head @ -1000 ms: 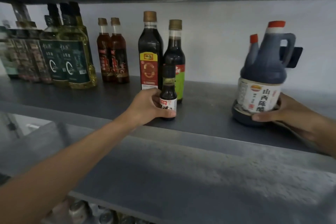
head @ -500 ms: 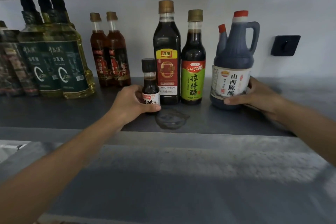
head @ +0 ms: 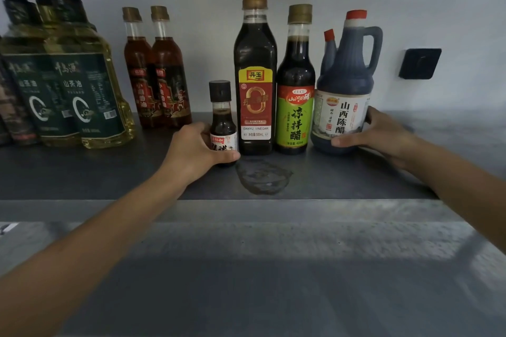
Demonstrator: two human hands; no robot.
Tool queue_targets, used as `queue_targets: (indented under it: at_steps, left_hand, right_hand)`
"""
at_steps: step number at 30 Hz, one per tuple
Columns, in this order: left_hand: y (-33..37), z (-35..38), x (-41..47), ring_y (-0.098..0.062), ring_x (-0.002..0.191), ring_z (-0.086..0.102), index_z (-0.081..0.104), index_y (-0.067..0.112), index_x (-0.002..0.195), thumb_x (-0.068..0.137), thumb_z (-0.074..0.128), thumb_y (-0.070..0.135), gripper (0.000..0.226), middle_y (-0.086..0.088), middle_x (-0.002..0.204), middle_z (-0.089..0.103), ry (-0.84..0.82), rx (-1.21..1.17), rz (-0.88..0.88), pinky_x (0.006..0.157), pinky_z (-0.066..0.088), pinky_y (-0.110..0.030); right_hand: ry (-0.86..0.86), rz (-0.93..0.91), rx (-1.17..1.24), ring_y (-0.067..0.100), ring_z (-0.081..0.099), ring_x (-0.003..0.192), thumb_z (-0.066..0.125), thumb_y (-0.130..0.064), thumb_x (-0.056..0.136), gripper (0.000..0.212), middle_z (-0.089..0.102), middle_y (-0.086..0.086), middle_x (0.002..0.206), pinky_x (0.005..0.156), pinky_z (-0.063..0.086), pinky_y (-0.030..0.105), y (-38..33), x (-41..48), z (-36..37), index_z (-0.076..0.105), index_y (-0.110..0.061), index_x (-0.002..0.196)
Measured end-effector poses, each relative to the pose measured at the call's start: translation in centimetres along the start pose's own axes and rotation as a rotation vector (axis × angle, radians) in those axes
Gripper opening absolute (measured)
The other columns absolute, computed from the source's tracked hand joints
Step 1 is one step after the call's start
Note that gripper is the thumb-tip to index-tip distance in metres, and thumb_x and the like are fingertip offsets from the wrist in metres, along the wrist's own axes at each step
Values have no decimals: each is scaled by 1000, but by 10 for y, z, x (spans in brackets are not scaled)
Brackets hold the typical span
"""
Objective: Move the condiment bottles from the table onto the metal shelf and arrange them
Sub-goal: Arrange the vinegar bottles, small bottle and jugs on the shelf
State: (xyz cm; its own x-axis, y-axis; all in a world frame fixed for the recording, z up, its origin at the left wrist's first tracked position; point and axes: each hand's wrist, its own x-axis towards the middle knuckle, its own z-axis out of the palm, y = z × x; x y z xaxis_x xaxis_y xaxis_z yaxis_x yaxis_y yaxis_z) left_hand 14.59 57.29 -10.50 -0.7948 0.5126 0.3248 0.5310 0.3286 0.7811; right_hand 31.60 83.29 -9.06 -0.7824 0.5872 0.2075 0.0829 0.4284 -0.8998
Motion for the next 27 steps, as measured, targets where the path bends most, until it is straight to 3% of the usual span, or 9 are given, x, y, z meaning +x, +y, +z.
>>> queue_targets:
  at_steps: [3,7,11,14,22,25,27]
  left_hand:
    - [-3,-1,6,-8,90,61,61,17,111,63,86,24,55,5,101,66,11,31,6,69,43,-17]
    - [-6,-1,14,-13,96,61,60,15,114,63,85,26,58,-1,111,66,27,73,4,78,45,-25]
    - [-7,0,19,-17,102,62,59,13,116,64,85,27,60,-4,114,66,32,97,11,86,49,-31]
    - [-6,0,22,-19,104,62,58,12,118,65,85,27,61,-6,116,66,36,114,23,91,50,-35]
    - [1,5,24,-22,112,59,56,10,122,70,81,24,60,-9,122,63,25,138,42,93,46,-34]
    - [0,3,23,-24,114,57,54,12,125,72,78,38,64,-8,125,62,-13,216,-36,95,45,-36]
    - [-3,-1,17,-22,107,59,55,16,119,68,70,63,71,-3,116,64,-8,364,-103,90,49,-42]
  right_hand:
    - [-22,-8,0,20,56,115,87,-32,29,103,61,-1,124,104,42,45,2,1,-2,49,-22,124]
    - [-33,-5,-11,21,53,118,84,-29,35,97,60,-1,125,105,41,43,0,1,-2,47,-23,125]
    - [-49,-25,3,14,55,108,81,-20,44,81,61,-14,106,98,43,34,-1,-1,0,47,-27,118]
    - [-48,-31,5,6,56,99,80,-19,46,79,60,-16,102,95,42,31,-1,-1,0,46,-26,118]
    - [-32,20,-13,19,50,121,86,-32,38,105,55,-2,132,105,40,40,8,4,-5,42,-22,132]
    - [-41,18,-43,16,51,117,88,-32,47,98,55,0,132,102,41,34,11,0,-4,42,-16,133]
    - [-40,-23,-229,18,53,113,81,-30,69,71,56,2,127,95,42,30,16,-9,-9,45,-14,128]
